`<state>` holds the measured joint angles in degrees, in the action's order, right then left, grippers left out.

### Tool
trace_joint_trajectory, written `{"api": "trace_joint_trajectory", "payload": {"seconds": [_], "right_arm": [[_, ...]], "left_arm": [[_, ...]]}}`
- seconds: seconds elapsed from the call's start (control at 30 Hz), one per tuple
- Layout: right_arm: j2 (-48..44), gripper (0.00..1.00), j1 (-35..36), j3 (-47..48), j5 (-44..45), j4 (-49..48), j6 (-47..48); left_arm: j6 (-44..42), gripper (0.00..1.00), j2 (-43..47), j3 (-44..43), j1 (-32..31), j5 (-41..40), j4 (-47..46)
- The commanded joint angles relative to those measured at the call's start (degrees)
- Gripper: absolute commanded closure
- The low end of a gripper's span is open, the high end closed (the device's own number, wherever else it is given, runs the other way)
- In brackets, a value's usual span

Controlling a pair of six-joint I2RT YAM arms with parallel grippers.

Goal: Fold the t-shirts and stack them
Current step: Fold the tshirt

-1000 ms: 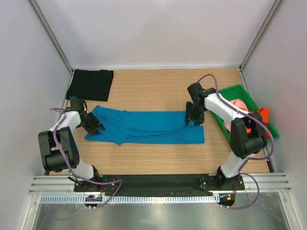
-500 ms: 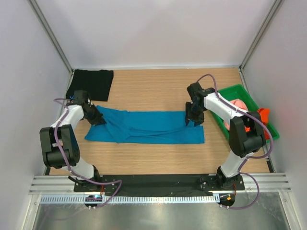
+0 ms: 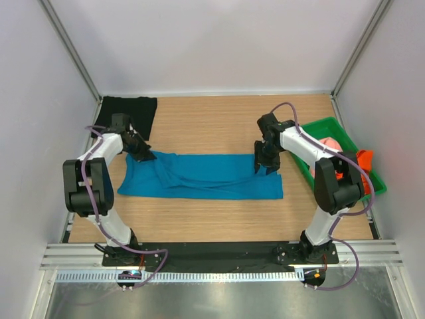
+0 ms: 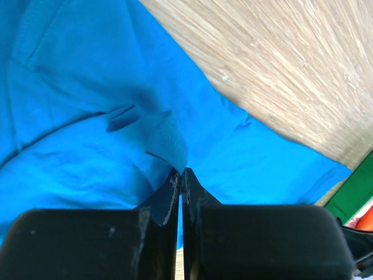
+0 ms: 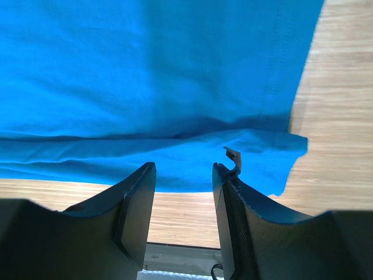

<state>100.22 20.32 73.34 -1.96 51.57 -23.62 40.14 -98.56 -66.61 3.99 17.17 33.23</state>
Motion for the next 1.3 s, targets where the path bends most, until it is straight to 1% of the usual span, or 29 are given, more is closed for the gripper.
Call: {"api": "trace_joint_trajectory", "payload": {"seconds": [0.0, 0.17, 0.33, 0.4, 0.63, 0.73, 0.9, 1.03, 1.27], "right_arm": [[1.02, 0.5, 0.34, 3.12, -3.74, -0.94, 0.94], [2.25, 0.5, 0.34, 2.69, -7.53, -2.53, 0.76], [2.61, 0.5, 0.34, -0.47, -12.44, -5.07, 0.06], [2.69, 0.51, 0.25, -1.35, -12.72, -5.25, -0.2], [2.78, 0.53, 0.34, -3.11, -11.05, -6.13, -0.99], [3.48, 0.55, 0.25, -3.55, -10.09, -6.83, -1.78], [5.5, 0.56, -0.54, -3.21, -7.28, -7.62, -2.05], [7.09, 0.57, -2.82, -2.59, -6.75, -9.12, -3.19], [7.71, 0.58, -7.04, -2.32, -4.81, -8.51, -4.42]], "left_arm": [[2.65, 1.0, -1.01, -2.82, -0.82, 3.57, -3.26], [4.5, 1.0, -2.16, -4.05, -1.88, 4.19, -5.81], [6.26, 1.0, -3.3, -5.11, -1.97, 4.8, -7.3], [6.88, 1.0, -3.74, -5.28, -1.97, 4.89, -8.27], [10.13, 1.0, -6.81, -5.73, -1.97, 7.0, -11.26], [10.66, 1.0, -7.17, -5.81, -1.97, 6.48, -11.53], [9.52, 1.0, -4.63, -4.33, -1.97, 4.2, -10.56], [8.64, 1.0, -2.34, -2.65, -1.88, 3.05, -9.86], [6.88, 1.0, 0.3, -1.86, -1.71, 0.76, -7.49]]}}
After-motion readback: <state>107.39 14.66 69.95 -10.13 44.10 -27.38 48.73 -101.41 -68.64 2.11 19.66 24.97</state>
